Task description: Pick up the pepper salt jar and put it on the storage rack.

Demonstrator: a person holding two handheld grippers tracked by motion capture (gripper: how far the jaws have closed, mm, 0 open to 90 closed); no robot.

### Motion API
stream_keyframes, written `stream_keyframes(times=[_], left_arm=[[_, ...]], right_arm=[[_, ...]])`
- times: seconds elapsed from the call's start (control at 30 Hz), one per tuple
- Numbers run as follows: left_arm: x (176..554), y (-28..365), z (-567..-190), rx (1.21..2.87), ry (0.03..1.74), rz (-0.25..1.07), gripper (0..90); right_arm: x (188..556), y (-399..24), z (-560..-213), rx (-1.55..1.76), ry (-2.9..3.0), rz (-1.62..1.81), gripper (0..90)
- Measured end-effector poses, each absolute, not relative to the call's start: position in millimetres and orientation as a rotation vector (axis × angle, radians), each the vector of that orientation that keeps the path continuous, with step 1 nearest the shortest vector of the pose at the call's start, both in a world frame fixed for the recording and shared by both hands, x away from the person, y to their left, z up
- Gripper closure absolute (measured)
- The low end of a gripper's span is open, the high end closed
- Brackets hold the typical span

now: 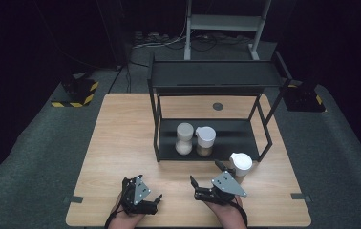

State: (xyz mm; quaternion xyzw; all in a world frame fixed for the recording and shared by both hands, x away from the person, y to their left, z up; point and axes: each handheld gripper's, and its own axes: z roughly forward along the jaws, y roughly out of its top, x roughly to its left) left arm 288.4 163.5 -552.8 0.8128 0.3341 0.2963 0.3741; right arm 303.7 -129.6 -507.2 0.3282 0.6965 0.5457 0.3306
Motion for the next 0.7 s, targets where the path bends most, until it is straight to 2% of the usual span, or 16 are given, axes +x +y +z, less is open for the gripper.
stream_keyframes(times=[0.7], left_arm=[[288,165,-553,2.07,0.848,0.748,1.4]], right_arm=[[281,-153,-552,0.834,1.956,1.303,0.0]])
